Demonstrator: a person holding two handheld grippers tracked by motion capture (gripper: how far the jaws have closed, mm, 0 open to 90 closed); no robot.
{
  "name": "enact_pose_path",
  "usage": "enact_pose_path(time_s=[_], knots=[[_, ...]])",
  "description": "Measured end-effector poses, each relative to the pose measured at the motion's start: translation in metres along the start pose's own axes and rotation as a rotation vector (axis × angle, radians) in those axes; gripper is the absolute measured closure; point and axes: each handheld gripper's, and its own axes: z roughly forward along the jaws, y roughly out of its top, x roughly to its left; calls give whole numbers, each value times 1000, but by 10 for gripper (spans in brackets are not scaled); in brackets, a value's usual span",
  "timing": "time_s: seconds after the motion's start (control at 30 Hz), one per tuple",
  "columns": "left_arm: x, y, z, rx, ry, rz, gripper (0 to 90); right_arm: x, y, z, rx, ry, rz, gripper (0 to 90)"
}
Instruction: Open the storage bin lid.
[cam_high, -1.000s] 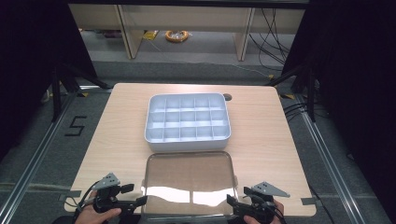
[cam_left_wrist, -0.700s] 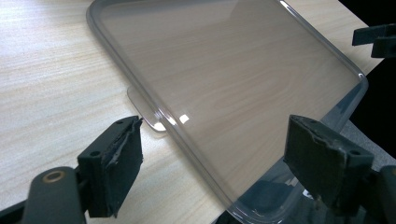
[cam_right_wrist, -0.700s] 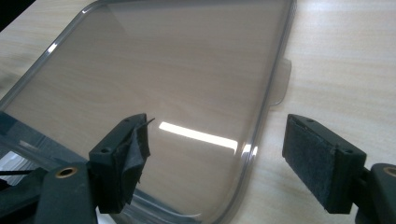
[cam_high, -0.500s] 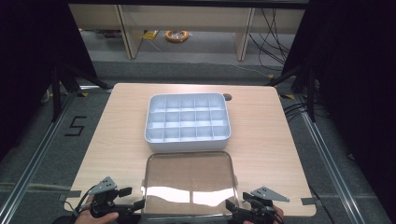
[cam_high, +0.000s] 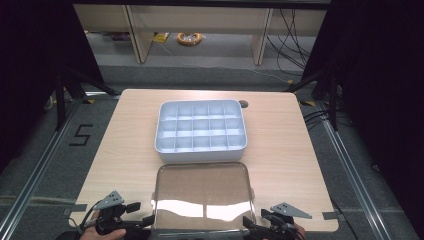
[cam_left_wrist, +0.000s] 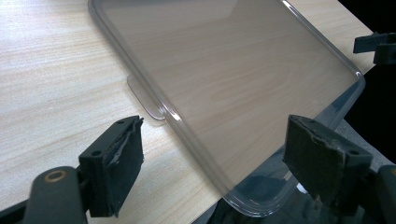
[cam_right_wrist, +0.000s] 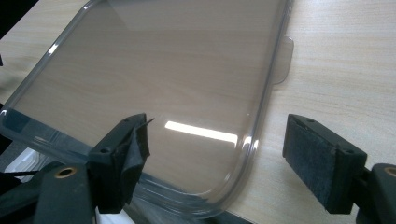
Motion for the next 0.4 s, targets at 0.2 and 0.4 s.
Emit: enact_pose_path(time_s=[0.2, 0.4], knots=[[0, 0, 1, -1, 9, 4, 197, 0, -1, -1, 7, 30, 66, 237], [2, 1, 0, -1, 3, 2, 200, -4, 0, 1, 11, 11, 30, 236]])
